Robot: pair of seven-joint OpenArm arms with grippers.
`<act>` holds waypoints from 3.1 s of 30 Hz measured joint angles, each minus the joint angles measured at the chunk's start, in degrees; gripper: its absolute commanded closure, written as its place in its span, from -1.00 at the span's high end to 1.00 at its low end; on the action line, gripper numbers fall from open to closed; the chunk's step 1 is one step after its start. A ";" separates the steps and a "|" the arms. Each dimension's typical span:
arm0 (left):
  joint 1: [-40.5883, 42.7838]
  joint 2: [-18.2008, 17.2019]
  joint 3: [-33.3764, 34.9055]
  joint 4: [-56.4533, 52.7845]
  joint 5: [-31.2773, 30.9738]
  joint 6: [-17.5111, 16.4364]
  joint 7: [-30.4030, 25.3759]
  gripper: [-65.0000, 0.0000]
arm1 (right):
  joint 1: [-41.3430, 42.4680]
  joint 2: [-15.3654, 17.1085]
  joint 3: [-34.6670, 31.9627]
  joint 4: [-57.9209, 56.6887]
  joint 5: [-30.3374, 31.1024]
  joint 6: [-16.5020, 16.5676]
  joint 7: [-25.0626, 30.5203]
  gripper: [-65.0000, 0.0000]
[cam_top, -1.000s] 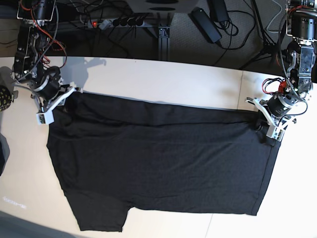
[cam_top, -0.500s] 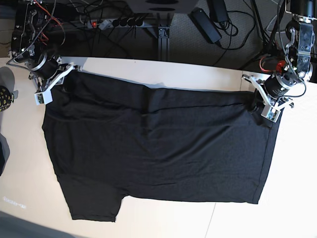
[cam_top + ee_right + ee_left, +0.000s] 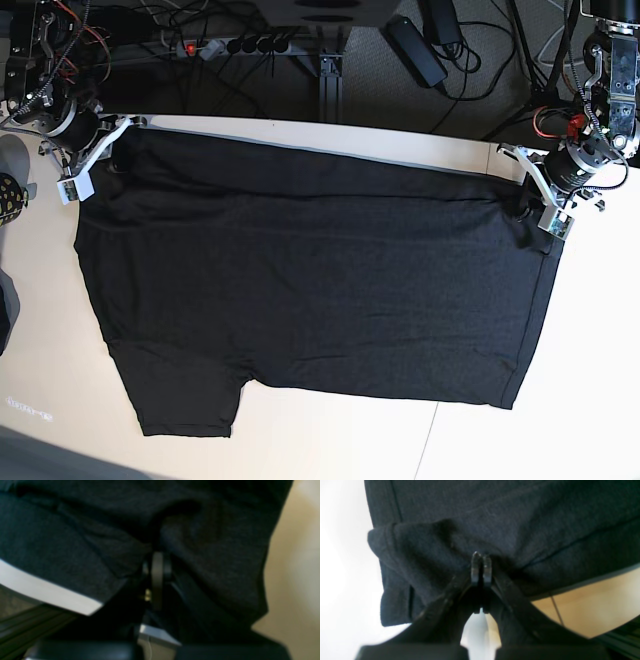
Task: Fold the T-shirt properly
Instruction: 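Lay the hem down onto the collar edge and open both grippers, then move the left gripper to the folded shirt's side edge and grasp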
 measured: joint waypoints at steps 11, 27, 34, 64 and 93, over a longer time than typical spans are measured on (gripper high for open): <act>2.08 0.31 -0.07 0.07 -0.24 0.17 -0.48 -1.00 | -0.02 0.79 0.02 0.00 -0.07 0.00 0.00 -1.00; -0.07 1.07 -17.68 10.97 -11.32 0.59 -1.53 -1.00 | -0.11 0.79 0.02 -0.07 -0.11 0.00 0.70 -1.00; -10.88 0.98 -15.41 3.10 -11.82 1.07 -1.79 -0.53 | -0.13 0.81 0.02 -0.11 -0.24 0.00 1.11 -1.00; -54.53 6.69 -1.46 -67.60 -14.14 2.34 -4.11 0.15 | -0.11 0.94 0.02 -0.13 -0.22 0.00 -0.20 -1.00; -55.87 10.45 -1.42 -67.71 -5.57 6.88 -7.34 -1.00 | -0.13 0.92 0.28 0.07 6.67 0.00 -1.57 -1.00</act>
